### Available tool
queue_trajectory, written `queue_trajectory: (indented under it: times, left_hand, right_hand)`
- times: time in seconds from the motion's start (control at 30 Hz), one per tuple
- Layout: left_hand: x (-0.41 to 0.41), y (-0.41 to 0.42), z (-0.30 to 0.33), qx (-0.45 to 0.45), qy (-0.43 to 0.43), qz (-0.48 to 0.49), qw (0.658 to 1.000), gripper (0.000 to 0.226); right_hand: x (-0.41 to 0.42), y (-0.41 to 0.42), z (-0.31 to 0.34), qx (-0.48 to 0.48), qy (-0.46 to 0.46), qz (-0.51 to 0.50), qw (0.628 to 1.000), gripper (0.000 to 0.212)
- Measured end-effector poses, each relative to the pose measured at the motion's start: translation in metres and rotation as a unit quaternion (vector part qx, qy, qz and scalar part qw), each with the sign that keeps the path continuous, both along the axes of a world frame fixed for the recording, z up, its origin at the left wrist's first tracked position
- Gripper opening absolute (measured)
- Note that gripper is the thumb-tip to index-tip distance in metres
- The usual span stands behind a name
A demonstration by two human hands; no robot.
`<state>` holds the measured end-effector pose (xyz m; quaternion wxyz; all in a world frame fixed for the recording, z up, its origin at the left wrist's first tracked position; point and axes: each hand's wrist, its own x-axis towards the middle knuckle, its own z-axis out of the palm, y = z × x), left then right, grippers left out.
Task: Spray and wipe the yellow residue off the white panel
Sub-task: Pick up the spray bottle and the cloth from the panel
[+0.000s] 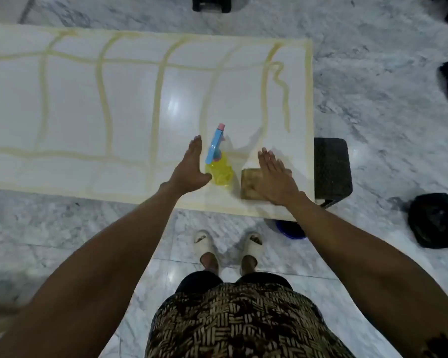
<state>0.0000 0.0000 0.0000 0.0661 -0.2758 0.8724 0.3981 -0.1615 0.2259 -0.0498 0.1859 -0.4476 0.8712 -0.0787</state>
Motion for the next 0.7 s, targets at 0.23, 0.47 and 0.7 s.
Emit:
queue_trajectory:
  times: [0.23,0.47,0.7]
  left_hand:
    - [-0.009,0.036,-0.003,0.07,0.125,0.102,0.984,0.093]
    - [-0.035,0.041,-0.009,0.101,0.216,0.203,0.95,0.063]
    - [-0.063,0.038,0.004,0.111,0.28,0.209,0.93,0.038]
  right_hand:
    - [0.033,0.031,-0.027,0.111,-0.027,0.011,0.993,0.093]
    - [0.038,0.028,-0.039,0.059,0.015,-0.027,0.998,0.055]
    - [0.017,0.001,0.022,-0.253,-0.278,-0.401,0.836,0.032]
